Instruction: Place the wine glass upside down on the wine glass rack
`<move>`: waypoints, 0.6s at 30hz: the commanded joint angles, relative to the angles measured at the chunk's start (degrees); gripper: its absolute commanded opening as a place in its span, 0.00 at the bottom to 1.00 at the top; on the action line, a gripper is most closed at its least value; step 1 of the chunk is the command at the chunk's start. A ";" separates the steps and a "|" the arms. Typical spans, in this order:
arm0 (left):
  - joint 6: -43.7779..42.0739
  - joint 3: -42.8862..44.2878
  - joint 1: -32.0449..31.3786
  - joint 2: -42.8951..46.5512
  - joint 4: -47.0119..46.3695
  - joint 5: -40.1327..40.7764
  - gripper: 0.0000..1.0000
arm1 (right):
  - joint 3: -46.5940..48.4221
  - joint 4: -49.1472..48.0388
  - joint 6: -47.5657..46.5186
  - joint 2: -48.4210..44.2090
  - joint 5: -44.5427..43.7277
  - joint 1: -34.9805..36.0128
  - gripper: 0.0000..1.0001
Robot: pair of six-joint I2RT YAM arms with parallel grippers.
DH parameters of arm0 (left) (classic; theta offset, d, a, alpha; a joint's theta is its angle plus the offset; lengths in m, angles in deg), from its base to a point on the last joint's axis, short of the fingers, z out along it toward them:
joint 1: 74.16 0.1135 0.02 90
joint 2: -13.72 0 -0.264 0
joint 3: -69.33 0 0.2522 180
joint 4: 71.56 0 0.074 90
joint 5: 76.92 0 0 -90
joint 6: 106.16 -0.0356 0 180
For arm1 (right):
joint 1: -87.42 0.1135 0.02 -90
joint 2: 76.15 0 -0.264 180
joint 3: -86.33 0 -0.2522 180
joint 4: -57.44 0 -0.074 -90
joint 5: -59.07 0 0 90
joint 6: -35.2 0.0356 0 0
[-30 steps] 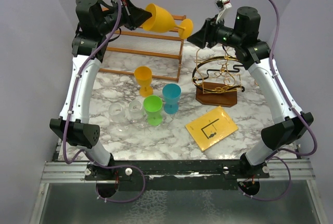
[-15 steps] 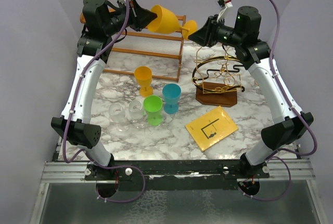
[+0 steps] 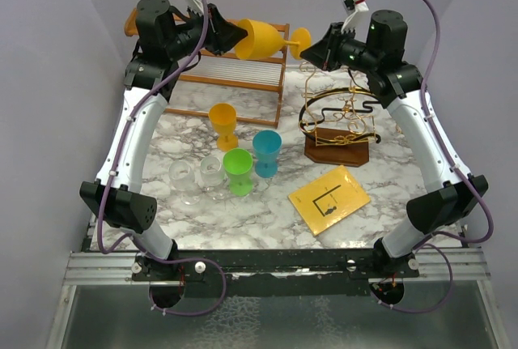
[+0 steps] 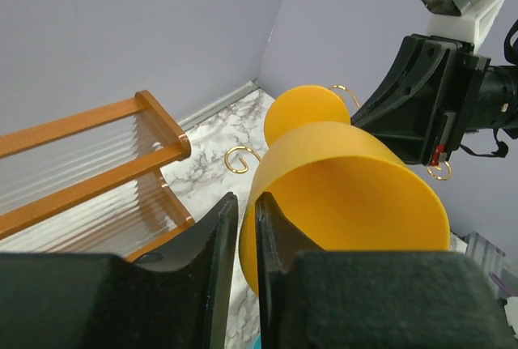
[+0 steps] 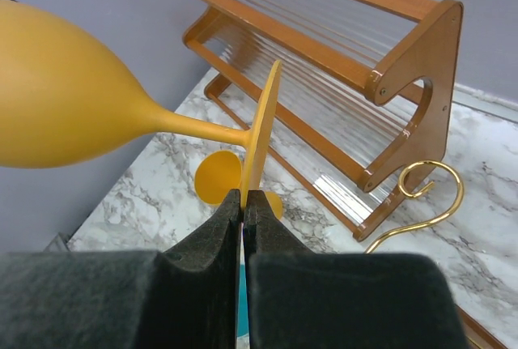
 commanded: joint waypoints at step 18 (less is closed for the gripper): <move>-4.77 -2.69 0.20 4.31 5.53 4.23 0.75 | -5.62 -1.78 -16.83 -8.31 -14.92 -7.98 0.01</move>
